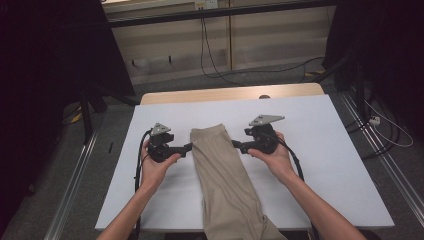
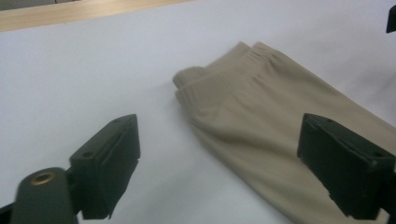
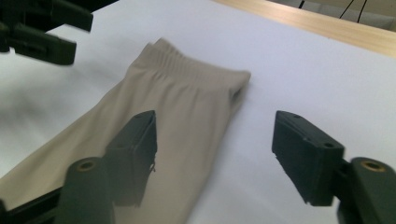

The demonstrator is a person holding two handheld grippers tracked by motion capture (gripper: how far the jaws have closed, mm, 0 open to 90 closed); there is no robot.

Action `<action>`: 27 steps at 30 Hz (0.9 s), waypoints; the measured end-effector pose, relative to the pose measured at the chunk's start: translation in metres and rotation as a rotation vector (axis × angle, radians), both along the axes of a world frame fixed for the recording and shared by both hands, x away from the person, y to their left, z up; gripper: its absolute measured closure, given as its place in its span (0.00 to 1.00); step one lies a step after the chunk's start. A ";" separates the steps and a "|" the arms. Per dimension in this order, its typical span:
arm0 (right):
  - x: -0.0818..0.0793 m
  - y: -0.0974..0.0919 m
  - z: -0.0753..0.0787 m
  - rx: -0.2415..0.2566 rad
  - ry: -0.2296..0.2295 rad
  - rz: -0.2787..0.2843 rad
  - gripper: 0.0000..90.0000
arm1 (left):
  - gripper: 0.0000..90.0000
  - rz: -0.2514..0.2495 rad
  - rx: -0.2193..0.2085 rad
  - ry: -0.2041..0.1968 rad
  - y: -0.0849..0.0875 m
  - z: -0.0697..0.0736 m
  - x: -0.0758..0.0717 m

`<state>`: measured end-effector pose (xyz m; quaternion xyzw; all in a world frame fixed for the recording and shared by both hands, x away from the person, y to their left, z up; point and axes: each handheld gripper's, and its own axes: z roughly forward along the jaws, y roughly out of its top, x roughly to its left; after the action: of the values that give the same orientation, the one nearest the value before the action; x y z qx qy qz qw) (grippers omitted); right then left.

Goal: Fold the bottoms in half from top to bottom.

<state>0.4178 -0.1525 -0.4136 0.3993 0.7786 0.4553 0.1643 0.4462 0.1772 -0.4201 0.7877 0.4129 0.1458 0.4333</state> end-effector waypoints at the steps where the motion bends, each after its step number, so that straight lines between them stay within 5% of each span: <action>1: 0.000 0.000 0.000 0.000 0.000 0.000 0.36 | 0.23 0.000 0.000 0.000 0.000 0.000 0.000; 5: 0.040 0.015 -0.002 -0.028 0.007 -0.001 0.55 | 0.37 0.007 0.032 0.011 -0.010 -0.004 0.023; 10: 0.063 0.028 -0.011 -0.039 0.039 0.007 0.66 | 0.43 0.010 0.040 0.043 -0.022 -0.015 0.042; 12: 0.077 0.037 -0.020 -0.062 0.073 0.001 0.70 | 0.33 0.013 0.049 0.082 -0.026 -0.019 0.048; 20: 0.091 0.049 -0.036 -0.121 0.104 0.008 0.85 | 0.35 0.008 0.083 0.091 -0.034 -0.024 0.053; 27: 0.100 0.048 -0.039 -0.113 0.101 0.003 0.98 | 0.58 0.024 0.055 0.121 -0.028 -0.033 0.063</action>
<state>0.5175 -0.1049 -0.4526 0.4105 0.8111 0.3900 0.1465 0.5088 0.1494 -0.4528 0.8018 0.4435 0.1144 0.3837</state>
